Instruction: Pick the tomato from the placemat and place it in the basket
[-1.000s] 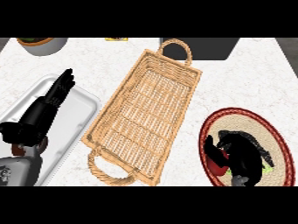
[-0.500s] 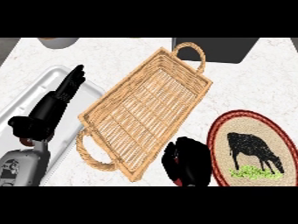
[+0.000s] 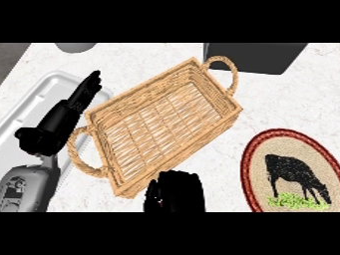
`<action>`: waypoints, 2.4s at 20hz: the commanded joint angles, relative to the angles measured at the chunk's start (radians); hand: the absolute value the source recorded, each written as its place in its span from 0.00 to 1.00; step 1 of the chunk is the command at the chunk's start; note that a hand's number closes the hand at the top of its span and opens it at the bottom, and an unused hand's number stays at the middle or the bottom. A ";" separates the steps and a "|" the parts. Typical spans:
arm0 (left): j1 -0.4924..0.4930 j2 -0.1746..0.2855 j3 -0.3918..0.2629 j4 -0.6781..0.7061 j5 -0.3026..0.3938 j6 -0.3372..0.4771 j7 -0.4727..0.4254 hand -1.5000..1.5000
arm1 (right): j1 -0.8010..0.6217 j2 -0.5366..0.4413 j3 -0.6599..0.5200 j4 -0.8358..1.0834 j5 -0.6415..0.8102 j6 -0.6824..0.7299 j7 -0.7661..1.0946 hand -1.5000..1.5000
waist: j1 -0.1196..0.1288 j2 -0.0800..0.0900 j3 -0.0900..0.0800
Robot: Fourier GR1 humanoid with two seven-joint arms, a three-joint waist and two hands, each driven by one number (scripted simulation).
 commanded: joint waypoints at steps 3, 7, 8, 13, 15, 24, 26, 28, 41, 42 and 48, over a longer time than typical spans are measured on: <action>-0.002 0.001 0.008 0.014 0.011 -0.009 0.007 0.50 | -0.105 0.013 0.054 -0.128 0.036 -0.249 0.113 1.00 | -0.020 -0.015 0.001; 0.027 0.002 0.013 0.015 0.002 -0.003 0.004 0.50 | -0.167 0.013 0.056 -0.202 0.110 -0.299 0.144 1.00 | -0.031 -0.028 -0.002; 0.013 0.002 0.018 0.029 -0.001 0.001 -0.002 0.50 | -0.176 0.013 0.064 -0.211 0.114 -0.313 0.145 1.00 | -0.040 -0.022 -0.003; 0.022 0.006 0.022 0.039 -0.010 0.005 -0.015 0.50 | -0.192 0.014 0.054 -0.258 0.160 -0.321 0.217 1.00 | -0.064 -0.026 -0.006; 0.025 -0.004 0.023 0.027 -0.001 0.010 -0.004 0.50 | -0.199 0.014 0.052 -0.267 0.180 -0.299 0.244 1.00 | -0.067 -0.032 -0.007; 0.011 0.004 0.037 0.029 0.002 0.012 -0.013 0.50 | -0.310 0.014 -0.073 -0.222 0.242 -0.246 0.334 1.00 | -0.061 -0.022 -0.008; 0.011 -0.003 0.025 0.030 0.005 0.002 -0.003 0.50 | -0.358 0.013 -0.127 -0.213 0.236 -0.226 0.339 1.00 | -0.054 -0.020 -0.008; 0.020 -0.015 0.007 0.036 -0.012 0.011 -0.010 0.50 | -0.392 0.013 -0.165 -0.188 0.248 -0.213 0.362 1.00 | -0.058 -0.017 -0.008; 0.032 -0.005 0.007 0.023 -0.018 0.006 -0.026 0.50 | -0.629 0.014 -0.447 -0.048 0.323 -0.188 0.405 1.00 | -0.037 -0.012 -0.006; 0.000 -0.010 0.022 0.005 -0.007 0.020 0.006 0.50 | -0.633 0.014 -0.467 -0.046 0.330 -0.175 0.405 1.00 | -0.046 -0.016 -0.005; 0.040 0.003 0.033 0.030 -0.004 0.004 -0.044 0.50 | -0.636 0.014 -0.506 0.022 0.283 -0.176 0.405 1.00 | -0.054 -0.007 -0.005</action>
